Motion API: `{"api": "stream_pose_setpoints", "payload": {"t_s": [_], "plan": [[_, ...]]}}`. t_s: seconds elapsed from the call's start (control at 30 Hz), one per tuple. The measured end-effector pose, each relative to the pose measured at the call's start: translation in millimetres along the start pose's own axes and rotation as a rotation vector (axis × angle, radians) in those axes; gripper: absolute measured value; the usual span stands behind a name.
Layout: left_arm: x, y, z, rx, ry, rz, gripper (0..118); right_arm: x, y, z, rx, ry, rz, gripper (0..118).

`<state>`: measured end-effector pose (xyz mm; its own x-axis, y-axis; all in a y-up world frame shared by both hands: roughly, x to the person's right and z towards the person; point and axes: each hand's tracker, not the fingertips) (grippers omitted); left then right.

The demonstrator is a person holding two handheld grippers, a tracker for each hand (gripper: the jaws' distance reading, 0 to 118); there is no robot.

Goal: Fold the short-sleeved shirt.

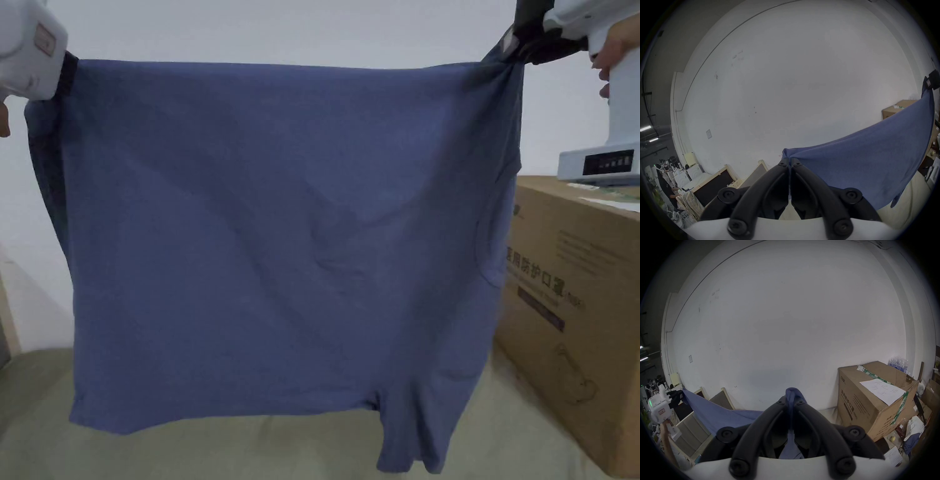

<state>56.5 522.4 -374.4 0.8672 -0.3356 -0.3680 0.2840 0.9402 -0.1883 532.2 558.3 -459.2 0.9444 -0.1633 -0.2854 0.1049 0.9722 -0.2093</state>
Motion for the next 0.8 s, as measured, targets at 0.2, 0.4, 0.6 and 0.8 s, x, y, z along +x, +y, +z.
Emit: {"api": "stream_pose_setpoints", "payload": {"t_s": [0.2, 0.4, 0.6, 0.8], "plan": [[40, -75, -50, -0.091, -0.01, -0.046, 0, 9, -72, -51, -0.113, -0.017, 0.036, 5], [102, -208, -103, -0.343, -0.098, -0.068, 0, 21, -202, -117, -0.312, -0.048, 0.067, 5], [168, -364, -127, -0.648, -0.19, -0.091, 0, 54, -360, -176, -0.58, -0.074, -0.006, 5], [197, -458, -108, -0.848, -0.286, -0.069, 0, 82, -479, -174, -0.7, -0.114, -0.094, 5]]}}
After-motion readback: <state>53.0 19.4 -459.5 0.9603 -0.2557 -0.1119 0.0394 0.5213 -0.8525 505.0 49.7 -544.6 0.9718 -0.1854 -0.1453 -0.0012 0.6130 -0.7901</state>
